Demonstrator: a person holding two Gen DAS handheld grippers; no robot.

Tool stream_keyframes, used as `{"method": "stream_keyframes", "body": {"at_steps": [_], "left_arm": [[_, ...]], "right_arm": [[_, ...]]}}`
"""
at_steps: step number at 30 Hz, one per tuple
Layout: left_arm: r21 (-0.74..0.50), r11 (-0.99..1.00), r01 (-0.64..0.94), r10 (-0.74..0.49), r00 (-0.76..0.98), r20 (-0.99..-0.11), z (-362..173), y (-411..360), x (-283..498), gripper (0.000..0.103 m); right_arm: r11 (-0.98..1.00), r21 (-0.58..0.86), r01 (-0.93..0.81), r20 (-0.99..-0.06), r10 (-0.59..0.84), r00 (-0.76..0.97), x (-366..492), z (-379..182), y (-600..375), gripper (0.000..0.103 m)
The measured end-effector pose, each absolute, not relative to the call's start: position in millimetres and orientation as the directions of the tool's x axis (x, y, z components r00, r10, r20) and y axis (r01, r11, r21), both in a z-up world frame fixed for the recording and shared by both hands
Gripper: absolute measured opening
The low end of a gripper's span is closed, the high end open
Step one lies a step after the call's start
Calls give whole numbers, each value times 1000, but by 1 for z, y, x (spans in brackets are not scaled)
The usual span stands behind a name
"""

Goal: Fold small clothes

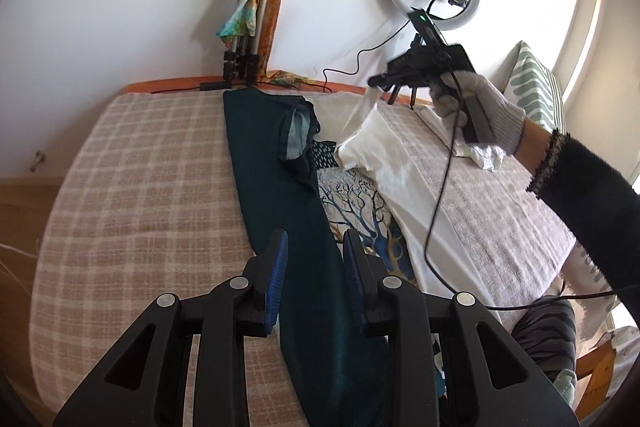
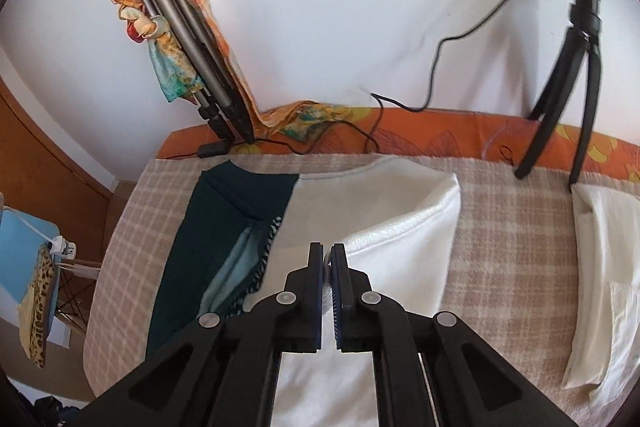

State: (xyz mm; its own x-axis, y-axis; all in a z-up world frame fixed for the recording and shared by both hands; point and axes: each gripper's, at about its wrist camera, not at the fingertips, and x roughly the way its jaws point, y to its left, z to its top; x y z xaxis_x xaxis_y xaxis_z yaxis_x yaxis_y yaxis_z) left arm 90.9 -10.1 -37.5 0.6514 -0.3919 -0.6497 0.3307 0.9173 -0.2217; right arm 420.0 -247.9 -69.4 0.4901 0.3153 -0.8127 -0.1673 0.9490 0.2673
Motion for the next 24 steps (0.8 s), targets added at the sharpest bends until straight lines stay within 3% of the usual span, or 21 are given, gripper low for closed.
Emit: {"method": "stream_keyframes", "body": {"at_steps": [11,13,14,15,24], "left_arm": [[-229,923,308,-380,640,-668,-42,-6,104,27],[-221,927,304,-371,646,-667,-41,-6,105,27],[-212,930,300,-362,650,-668,-41,-6,105,27],[-207,933,295,-355,653,-669,-42,-6,106,27],[-203,943,263,-329,650,-685,-50,-3,100,28]], "right_arm": [[949,232,-215,-851,305,428,488,-118,-163,1],[945,238,-223,-860,311,404,492,-129,-157,5],[950,225,-215,-864,297,407,493,-131,-156,12],[955,216,-204,-863,285,417,492,-130,-157,32],[957,203,-207,-778,286,559,421,-55,-206,35]]}}
